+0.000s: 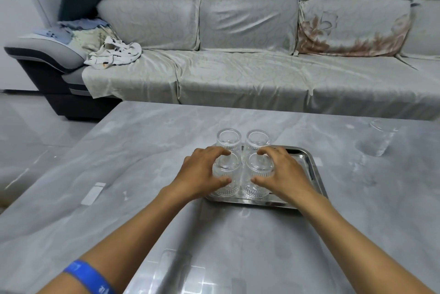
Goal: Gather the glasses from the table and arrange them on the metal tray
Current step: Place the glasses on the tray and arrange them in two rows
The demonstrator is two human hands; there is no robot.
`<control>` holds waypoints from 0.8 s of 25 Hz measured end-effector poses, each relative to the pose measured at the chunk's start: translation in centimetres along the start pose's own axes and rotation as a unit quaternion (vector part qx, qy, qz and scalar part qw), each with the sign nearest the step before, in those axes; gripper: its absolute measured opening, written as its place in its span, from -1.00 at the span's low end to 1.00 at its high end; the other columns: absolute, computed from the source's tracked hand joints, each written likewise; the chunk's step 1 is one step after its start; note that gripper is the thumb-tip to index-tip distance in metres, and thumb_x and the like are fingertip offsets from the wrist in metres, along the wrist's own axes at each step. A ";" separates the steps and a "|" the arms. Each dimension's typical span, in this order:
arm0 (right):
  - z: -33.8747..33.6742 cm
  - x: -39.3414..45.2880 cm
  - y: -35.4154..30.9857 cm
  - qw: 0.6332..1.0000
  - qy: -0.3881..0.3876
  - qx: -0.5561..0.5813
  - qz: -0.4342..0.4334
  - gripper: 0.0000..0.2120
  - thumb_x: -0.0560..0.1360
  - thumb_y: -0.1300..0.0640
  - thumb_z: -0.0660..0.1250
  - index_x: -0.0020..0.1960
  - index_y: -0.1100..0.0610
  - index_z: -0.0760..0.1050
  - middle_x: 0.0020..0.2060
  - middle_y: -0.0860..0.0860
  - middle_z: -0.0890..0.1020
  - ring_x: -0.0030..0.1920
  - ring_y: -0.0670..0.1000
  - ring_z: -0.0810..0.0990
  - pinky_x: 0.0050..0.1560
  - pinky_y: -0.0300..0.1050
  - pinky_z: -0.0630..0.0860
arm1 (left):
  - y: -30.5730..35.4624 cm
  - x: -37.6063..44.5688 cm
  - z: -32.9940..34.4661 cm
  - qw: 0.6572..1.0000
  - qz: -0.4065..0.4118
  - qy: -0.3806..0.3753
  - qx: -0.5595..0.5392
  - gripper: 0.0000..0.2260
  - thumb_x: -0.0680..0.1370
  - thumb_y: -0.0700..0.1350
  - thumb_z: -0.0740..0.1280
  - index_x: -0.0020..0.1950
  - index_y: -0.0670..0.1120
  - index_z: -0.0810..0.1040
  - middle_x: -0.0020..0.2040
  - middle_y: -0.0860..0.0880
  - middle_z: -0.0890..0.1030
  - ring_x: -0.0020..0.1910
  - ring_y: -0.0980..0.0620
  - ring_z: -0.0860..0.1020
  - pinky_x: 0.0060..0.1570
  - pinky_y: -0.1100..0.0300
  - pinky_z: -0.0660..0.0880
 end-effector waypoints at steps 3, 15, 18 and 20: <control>-1.7 -1.9 0.6 0.994 0.035 0.102 0.002 -0.31 0.29 -0.04 0.54 0.36 -0.02 0.38 0.31 -0.07 0.42 0.26 -0.03 0.44 0.24 -0.08 0.42 | 2.9 0.3 0.1 0.998 0.031 0.041 0.032 -0.39 0.44 0.14 0.38 0.46 0.10 0.30 0.53 0.01 0.26 0.48 -0.04 0.23 0.41 -0.04 0.23; -14.0 -19.4 19.0 0.948 0.209 -0.044 0.236 -0.40 0.44 0.13 0.28 0.45 0.07 0.21 0.49 0.02 0.21 0.34 0.11 0.40 0.15 -0.01 0.47 | 23.8 0.4 13.0 0.981 0.178 -0.063 -0.049 -0.23 0.47 -0.05 0.35 0.57 0.06 -0.01 0.59 -0.04 0.12 0.56 0.00 0.07 0.50 0.05 0.09; -18.5 -20.1 23.6 0.924 0.210 -0.112 0.300 -0.33 0.44 0.14 0.27 0.49 0.05 0.10 0.54 0.05 0.10 0.32 0.18 0.38 0.06 0.02 0.45 | 26.4 0.6 14.9 0.977 0.199 -0.080 -0.006 -0.22 0.48 0.00 0.32 0.57 0.06 -0.06 0.60 -0.04 0.09 0.56 0.00 0.05 0.51 0.07 0.05; -20.7 -19.6 26.1 0.910 0.198 -0.155 0.331 -0.29 0.43 0.14 0.29 0.50 0.04 0.06 0.55 0.08 0.04 0.32 0.24 0.34 0.08 0.07 0.42 | 27.0 1.3 15.3 0.976 0.204 -0.077 0.017 -0.22 0.47 0.01 0.32 0.57 0.07 -0.05 0.59 -0.06 0.10 0.55 -0.03 0.07 0.50 0.06 0.06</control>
Point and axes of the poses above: each hand's wrist, its own x-axis towards the middle knuckle, its own z-axis out of the palm, y = z × x, the point moved 4 cm from there along x, towards the middle knuckle
